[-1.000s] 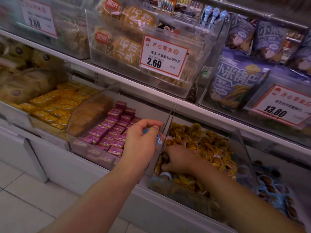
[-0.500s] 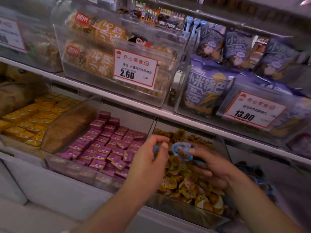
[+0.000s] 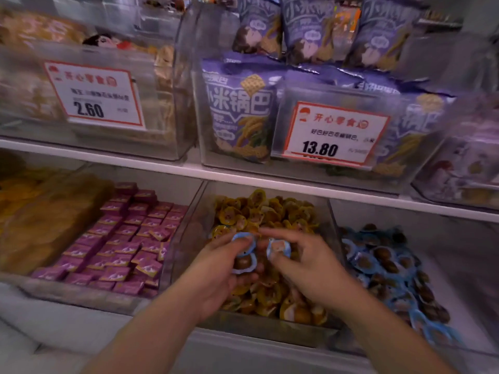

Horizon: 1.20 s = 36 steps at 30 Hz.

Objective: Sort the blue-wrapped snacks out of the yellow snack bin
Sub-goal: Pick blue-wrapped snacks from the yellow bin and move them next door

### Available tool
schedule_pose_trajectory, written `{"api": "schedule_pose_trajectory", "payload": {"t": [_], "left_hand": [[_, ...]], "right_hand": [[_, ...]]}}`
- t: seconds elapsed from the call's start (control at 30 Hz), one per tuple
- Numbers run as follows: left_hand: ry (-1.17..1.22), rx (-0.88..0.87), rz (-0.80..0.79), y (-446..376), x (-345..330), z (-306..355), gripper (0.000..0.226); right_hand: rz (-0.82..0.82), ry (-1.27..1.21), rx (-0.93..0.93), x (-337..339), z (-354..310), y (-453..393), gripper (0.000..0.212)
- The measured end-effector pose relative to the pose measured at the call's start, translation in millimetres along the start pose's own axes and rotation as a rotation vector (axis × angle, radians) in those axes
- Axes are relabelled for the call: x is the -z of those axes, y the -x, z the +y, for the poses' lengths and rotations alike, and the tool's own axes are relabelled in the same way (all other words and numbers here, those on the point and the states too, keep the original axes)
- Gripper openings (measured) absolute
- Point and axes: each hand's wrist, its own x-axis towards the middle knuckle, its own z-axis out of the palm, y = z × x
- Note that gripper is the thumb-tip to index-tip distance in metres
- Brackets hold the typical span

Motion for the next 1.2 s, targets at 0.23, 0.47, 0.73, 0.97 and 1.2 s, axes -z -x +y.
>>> {"api": "schedule_pose_trajectory", "payload": {"t": [0.23,0.47,0.73,0.97,1.2], "left_hand": [[-0.352,-0.529,0.283,3,-13,-13,0.018],[-0.684,-0.743,0.136,16,-36,-31,0.037],[-0.863,-0.785,-0.104,18,-23,-32,0.069],[-0.820,-0.804,-0.004,22,-6,-16,0.046],[-0.859,-0.865,0.145,24,9,-3,0.026]], "right_hand": [[0.266,-0.691,-0.569,-14,-11,3,0.020],[0.023,-1.156,-0.583,-28,-31,12,0.039],[0.185,-0.916,-0.398,-12,-30,21,0.020],[0.483,-0.429,-0.223,76,-6,19,0.006],[0.035,0.126,-0.384,116,35,32,0.020]]}}
